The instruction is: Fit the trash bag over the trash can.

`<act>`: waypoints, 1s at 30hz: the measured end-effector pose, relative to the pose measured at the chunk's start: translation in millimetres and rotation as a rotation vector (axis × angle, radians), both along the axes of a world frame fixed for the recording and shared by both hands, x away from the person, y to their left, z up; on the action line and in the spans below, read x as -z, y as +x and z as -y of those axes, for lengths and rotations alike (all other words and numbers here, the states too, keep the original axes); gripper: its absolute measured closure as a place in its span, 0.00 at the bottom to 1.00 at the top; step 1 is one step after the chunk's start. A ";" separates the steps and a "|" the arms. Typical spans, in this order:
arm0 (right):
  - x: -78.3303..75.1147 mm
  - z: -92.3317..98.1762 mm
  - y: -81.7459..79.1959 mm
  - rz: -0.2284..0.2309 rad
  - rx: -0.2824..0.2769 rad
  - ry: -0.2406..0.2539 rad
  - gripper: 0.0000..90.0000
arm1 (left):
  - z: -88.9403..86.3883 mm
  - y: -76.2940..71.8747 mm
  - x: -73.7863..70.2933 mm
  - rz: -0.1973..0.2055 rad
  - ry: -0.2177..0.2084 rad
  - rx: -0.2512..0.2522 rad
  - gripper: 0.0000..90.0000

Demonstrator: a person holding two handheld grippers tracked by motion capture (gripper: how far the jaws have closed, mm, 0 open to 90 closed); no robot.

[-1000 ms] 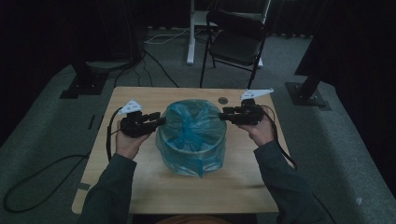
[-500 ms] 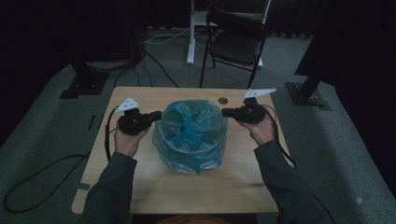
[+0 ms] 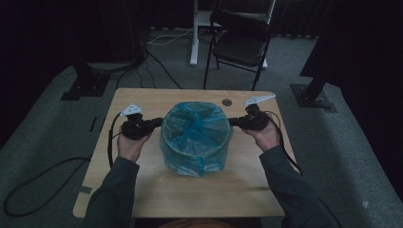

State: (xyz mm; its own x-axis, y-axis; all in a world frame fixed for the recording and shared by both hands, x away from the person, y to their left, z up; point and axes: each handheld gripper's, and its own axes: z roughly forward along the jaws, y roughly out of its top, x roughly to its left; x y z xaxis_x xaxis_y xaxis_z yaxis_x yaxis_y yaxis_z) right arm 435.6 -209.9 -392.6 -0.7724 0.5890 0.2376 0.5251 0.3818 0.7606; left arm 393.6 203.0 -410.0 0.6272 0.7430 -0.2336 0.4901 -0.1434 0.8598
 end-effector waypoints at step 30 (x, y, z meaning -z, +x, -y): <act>-2.2 -3.1 -24.1 0.035 -0.134 -0.059 0.94 | -18.2 -22.4 -16.0 0.081 -0.015 0.037 0.87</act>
State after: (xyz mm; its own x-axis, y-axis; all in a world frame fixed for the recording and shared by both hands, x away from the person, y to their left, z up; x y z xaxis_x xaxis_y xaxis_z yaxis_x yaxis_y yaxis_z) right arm 411.5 -206.7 -390.4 -0.8524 0.4919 0.1775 0.4401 0.4915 0.7515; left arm 371.2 221.2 -394.0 0.6714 0.7157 -0.1923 0.4139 -0.1469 0.8984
